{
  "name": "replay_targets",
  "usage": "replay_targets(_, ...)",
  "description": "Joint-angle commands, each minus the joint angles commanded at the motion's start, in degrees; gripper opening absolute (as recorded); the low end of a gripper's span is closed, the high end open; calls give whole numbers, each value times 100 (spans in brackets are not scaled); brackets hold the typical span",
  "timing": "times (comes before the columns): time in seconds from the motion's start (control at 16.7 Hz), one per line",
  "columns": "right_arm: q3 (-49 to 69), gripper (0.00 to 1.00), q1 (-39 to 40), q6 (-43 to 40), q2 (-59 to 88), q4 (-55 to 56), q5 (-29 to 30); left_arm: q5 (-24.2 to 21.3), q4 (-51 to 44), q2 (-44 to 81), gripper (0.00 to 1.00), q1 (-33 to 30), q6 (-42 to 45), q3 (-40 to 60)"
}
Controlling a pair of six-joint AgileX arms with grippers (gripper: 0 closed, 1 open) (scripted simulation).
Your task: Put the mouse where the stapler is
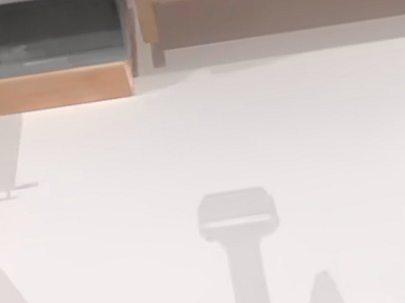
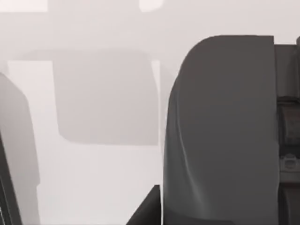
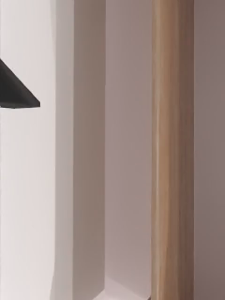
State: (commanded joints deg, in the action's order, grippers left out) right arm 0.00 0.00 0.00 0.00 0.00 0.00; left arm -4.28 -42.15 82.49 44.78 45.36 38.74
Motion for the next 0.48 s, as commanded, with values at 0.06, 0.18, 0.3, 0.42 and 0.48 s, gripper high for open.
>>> replay_targets(0.06, 0, 100, 0, 0, 0, 0, 0, 0, 0, 0, 45, 0, 0, 0)
replay_targets(0.18, 0, 100, 0, 0, 0, 0, 0, 0, 0, 0, 60, 0, 0, 0)
replay_targets(0.3, 0, 100, 0, 0, 0, 0, 0, 0, 0, 0, 75, 0, 0, 0)
replay_targets(0.42, 0, 100, 0, 0, 0, 0, 0, 0, 0, 0, 90, 0, 0, 0)
replay_targets(0.48, 0, 100, 0, 0, 0, 0, 0, 0, 0, 0, 98, 0, 0, 0)
